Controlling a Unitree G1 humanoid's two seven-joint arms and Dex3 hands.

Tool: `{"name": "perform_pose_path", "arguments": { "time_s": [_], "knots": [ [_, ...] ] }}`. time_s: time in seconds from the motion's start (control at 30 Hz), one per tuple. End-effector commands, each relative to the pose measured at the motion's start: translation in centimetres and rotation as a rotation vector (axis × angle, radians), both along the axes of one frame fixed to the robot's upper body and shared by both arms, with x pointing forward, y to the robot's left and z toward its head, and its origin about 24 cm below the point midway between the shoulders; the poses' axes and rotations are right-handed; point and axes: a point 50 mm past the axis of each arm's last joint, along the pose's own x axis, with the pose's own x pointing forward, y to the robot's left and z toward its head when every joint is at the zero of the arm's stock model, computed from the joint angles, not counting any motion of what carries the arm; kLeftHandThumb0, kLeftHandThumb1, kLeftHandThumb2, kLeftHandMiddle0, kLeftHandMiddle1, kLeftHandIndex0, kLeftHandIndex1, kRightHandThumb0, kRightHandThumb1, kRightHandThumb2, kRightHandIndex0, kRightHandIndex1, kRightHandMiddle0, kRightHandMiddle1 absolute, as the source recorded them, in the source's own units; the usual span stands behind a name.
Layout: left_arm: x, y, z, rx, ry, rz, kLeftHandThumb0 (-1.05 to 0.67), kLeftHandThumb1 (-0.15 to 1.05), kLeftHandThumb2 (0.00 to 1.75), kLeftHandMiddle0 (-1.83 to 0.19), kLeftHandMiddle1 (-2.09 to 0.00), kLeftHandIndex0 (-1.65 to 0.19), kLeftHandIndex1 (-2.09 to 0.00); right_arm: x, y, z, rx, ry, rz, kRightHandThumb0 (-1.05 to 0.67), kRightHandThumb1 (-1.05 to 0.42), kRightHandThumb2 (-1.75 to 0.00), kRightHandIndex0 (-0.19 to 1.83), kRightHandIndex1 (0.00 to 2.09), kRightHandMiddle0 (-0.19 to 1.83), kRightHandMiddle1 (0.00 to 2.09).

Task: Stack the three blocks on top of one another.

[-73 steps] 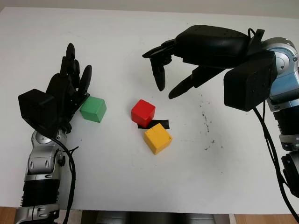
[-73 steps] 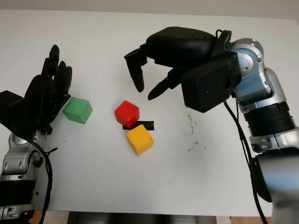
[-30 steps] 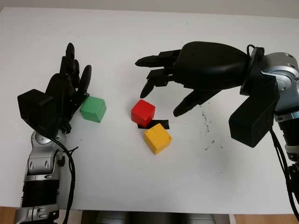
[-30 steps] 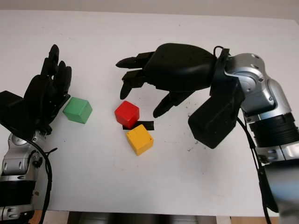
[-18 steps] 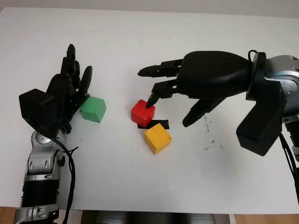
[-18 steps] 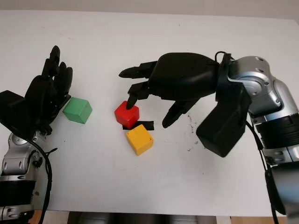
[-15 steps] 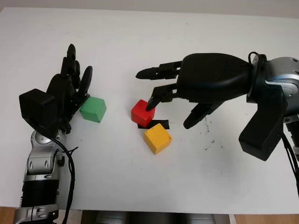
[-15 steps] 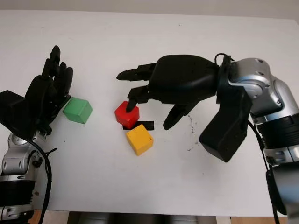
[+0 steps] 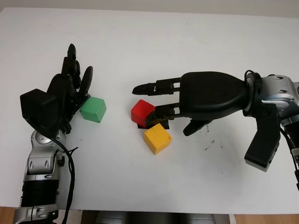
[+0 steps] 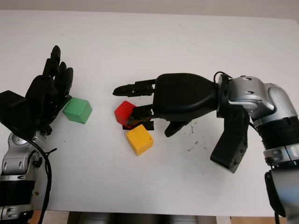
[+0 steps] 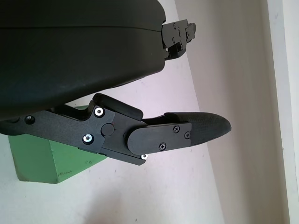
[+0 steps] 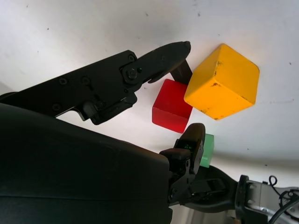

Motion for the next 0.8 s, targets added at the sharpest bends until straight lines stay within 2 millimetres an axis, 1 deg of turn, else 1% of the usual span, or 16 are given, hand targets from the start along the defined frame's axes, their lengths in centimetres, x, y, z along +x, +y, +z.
{"name": "perform_pose_path", "arguments": {
  "time_s": [0.0,0.13,0.4,0.63,0.77],
  "knots": [
    [0.0,0.0,0.1,-0.002,-0.007,0.004,-0.74,1.05,0.5,0.19,-0.02,0.18,-0.03,0.0,0.4,0.1,-0.004,-0.021,0.028,-0.46,-0.88,-0.05,0.02,0.02,0.24,0.55],
    [-0.1,-0.1,0.1,-0.007,-0.002,0.014,-0.75,1.05,0.48,0.19,-0.03,0.18,-0.04,0.1,0.6,-0.3,0.009,-0.023,0.051,-0.48,-0.87,-0.05,0.03,0.03,0.26,0.57],
    [-0.3,-0.1,0.1,-0.015,-0.014,0.004,-0.71,1.05,0.49,0.19,-0.02,0.18,-0.04,0.2,0.9,-0.7,0.048,-0.025,0.09,-0.49,-0.86,-0.05,0.06,0.05,0.28,0.59],
    [-0.3,-0.3,0.0,-0.019,-0.012,0.011,-0.72,1.05,0.5,0.19,-0.02,0.18,-0.05,0.5,0.9,-0.9,0.026,-0.028,0.096,-0.47,-0.85,-0.05,0.04,0.04,0.22,0.56],
    [-0.3,-0.3,-0.1,-0.019,-0.018,0.011,-0.72,1.05,0.5,0.19,-0.01,0.18,-0.05,0.5,1.2,-1.0,-0.003,-0.044,0.109,-0.49,-0.86,-0.06,0.01,0.04,0.18,0.54]
  ]
}}
